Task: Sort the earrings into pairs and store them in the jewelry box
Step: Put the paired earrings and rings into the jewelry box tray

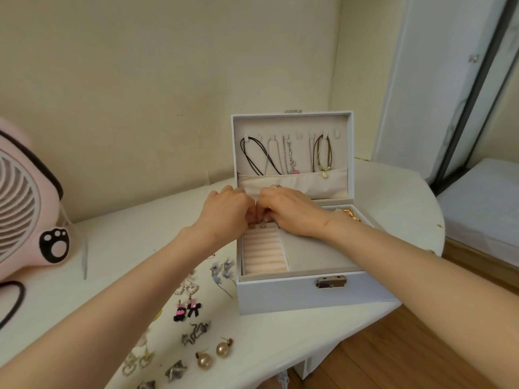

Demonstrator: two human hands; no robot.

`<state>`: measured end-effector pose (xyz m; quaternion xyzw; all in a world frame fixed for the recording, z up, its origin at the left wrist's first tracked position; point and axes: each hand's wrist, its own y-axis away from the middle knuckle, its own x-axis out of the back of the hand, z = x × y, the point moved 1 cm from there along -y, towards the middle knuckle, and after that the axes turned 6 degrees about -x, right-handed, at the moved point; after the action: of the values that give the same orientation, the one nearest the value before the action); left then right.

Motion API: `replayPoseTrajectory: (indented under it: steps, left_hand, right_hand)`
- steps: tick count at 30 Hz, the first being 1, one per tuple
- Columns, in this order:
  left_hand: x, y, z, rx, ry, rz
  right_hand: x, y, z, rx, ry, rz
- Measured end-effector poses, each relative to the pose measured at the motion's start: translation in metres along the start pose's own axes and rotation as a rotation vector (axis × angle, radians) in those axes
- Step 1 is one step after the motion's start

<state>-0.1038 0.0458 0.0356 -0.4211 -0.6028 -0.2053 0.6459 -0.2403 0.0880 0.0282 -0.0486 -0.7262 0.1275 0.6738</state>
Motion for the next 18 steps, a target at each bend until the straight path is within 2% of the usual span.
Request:
replayPoseTrajectory:
  steps: [12, 18]
  left_hand:
    - [0.006, 0.0037, 0.0001, -0.01, 0.022, 0.001]
    - [0.009, 0.0094, -0.0043, 0.01, 0.07, -0.007]
  right_hand:
    - [0.0034, 0.0043, -0.0063, -0.052, -0.072, 0.07]
    - [0.0066, 0.0091, -0.0047, -0.085, -0.163, 0.046]
